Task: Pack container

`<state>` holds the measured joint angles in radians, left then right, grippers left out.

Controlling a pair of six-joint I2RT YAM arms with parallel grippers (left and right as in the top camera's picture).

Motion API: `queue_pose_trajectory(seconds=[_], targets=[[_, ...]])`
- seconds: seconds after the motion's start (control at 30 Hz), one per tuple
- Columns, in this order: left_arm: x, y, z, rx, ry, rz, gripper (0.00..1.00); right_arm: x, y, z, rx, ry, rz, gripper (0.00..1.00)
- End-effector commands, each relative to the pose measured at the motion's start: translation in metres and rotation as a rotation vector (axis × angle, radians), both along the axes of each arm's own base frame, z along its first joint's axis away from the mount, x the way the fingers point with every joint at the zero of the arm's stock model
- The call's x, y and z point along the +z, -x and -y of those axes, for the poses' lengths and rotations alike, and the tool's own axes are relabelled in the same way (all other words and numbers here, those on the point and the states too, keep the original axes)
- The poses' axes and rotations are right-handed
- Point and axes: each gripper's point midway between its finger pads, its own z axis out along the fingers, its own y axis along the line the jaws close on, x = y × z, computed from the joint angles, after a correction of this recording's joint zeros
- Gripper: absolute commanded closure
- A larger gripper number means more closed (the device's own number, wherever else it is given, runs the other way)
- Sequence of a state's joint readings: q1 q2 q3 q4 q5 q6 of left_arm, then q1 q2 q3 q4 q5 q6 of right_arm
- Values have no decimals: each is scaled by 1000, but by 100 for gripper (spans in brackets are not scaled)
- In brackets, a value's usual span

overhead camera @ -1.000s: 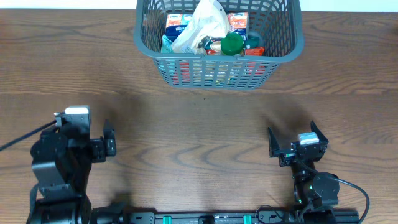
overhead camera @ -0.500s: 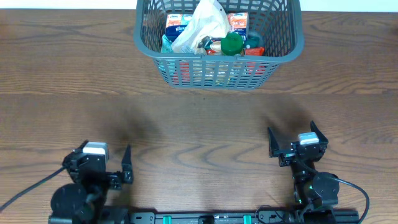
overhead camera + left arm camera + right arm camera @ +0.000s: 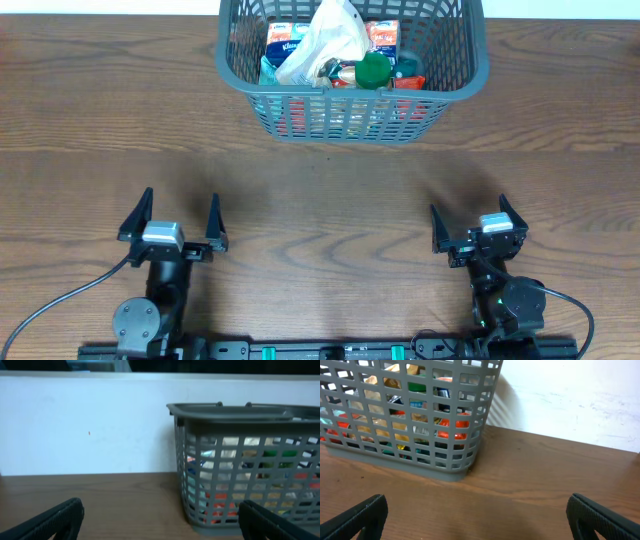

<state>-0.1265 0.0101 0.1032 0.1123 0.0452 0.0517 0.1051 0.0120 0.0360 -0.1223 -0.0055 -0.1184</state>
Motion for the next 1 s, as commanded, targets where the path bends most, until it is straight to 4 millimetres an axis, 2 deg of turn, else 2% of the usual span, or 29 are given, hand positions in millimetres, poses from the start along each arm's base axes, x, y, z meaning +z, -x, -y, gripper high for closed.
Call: queue_pose_trajectory(seconds=[0.0,0.33,0.53,0.97], targets=[[-16,-4,1,-1,3,-19,1,-2,0,1,1,9,1,1],[-56,-8,3,-9,-4,-130,2,-2,0,1,1,9,1,1],[-88,0,31,-176,-19,-262,2,-2,0,1,1,9,1,1],[-85,5,44,-260,-26,-247,1,-2,0,1,1,9,1,1]])
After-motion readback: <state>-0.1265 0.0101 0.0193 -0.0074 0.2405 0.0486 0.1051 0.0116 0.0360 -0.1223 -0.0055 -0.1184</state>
